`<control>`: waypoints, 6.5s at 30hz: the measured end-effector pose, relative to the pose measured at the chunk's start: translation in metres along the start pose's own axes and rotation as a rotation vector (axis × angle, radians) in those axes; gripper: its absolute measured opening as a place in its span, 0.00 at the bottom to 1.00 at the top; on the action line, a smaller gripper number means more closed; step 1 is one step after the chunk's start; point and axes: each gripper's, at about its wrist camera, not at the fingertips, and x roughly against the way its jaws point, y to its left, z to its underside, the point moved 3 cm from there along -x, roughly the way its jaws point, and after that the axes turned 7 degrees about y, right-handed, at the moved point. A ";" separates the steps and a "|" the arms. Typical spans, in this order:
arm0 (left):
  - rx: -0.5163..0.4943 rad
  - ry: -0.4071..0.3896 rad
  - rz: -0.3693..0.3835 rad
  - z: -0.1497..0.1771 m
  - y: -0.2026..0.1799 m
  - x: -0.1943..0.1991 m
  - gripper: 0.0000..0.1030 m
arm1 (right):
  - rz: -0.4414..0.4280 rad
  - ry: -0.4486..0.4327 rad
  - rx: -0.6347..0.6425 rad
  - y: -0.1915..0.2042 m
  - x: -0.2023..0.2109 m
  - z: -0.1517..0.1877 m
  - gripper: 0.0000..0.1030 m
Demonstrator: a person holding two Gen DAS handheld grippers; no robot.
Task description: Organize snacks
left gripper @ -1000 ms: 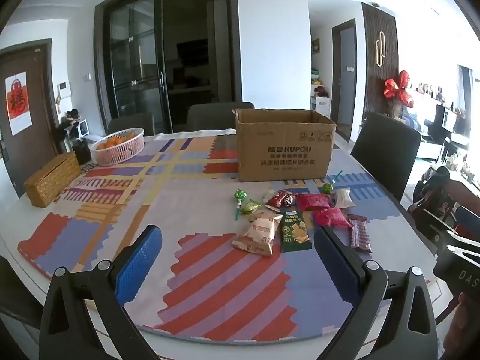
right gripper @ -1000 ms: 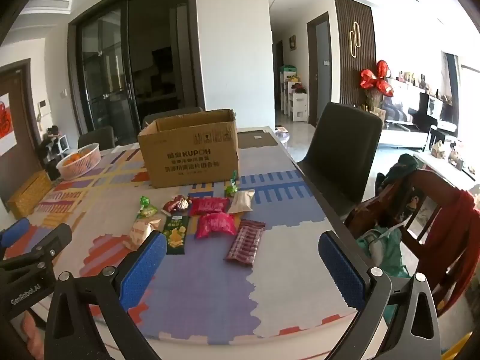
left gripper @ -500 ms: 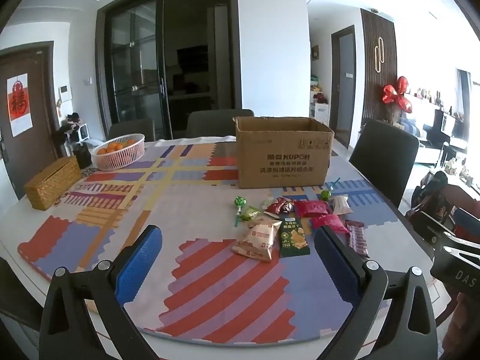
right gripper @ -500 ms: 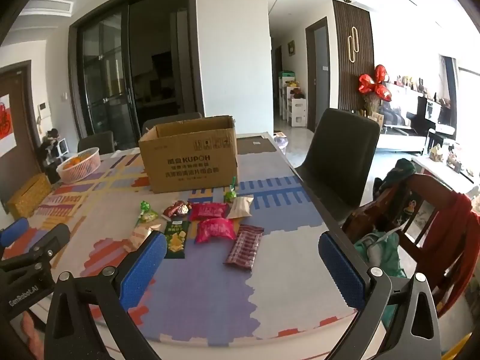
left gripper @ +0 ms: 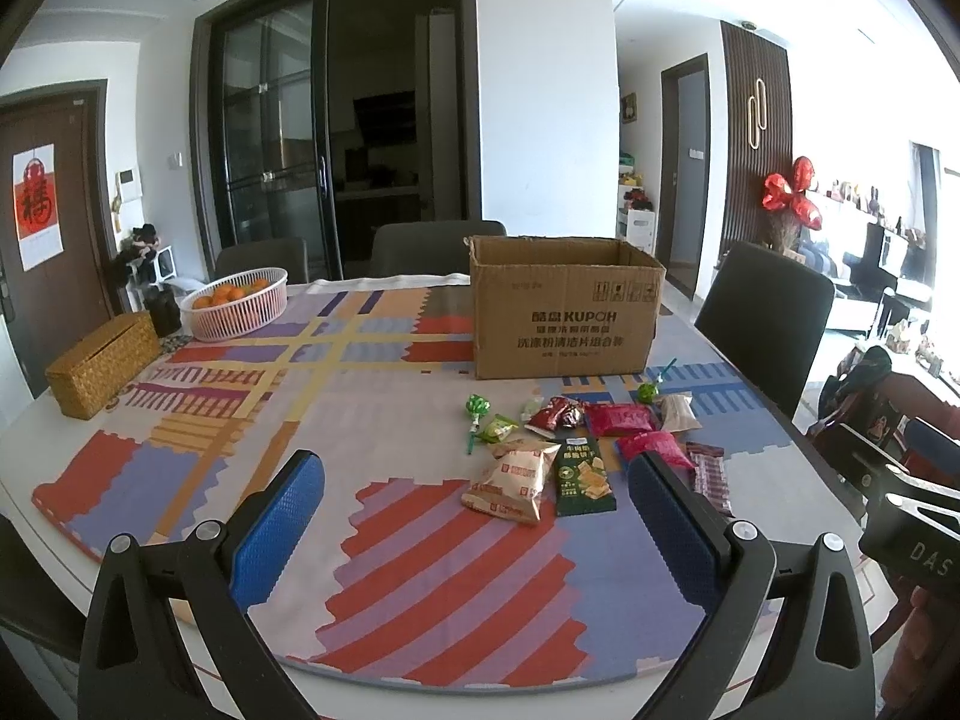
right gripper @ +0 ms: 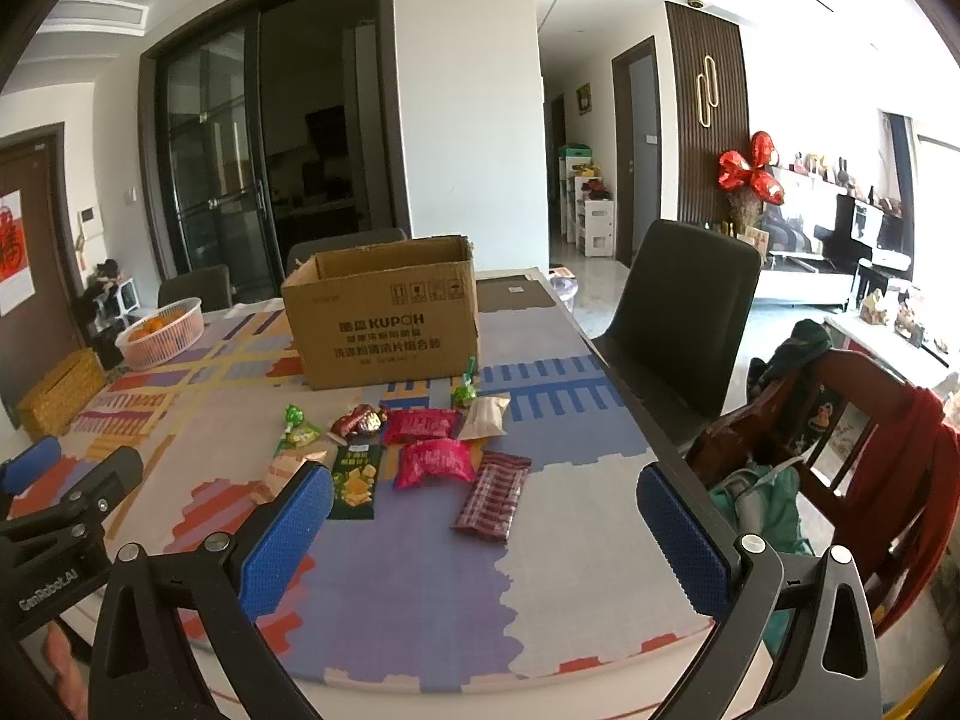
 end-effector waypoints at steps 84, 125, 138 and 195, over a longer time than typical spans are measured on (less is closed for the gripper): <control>-0.035 0.182 -0.013 -0.005 -0.004 -0.095 0.95 | 0.029 0.196 0.008 0.000 -0.094 0.003 0.99; -0.053 0.486 0.111 0.007 -0.022 -0.229 0.49 | 0.083 0.470 0.012 -0.001 -0.214 0.022 0.68; -0.059 0.487 0.101 0.009 -0.024 -0.222 0.42 | 0.044 0.455 0.039 0.002 -0.213 0.020 0.40; -0.110 0.112 0.156 -0.168 -0.032 -0.159 0.42 | -0.191 0.088 0.116 0.046 -0.159 -0.149 0.39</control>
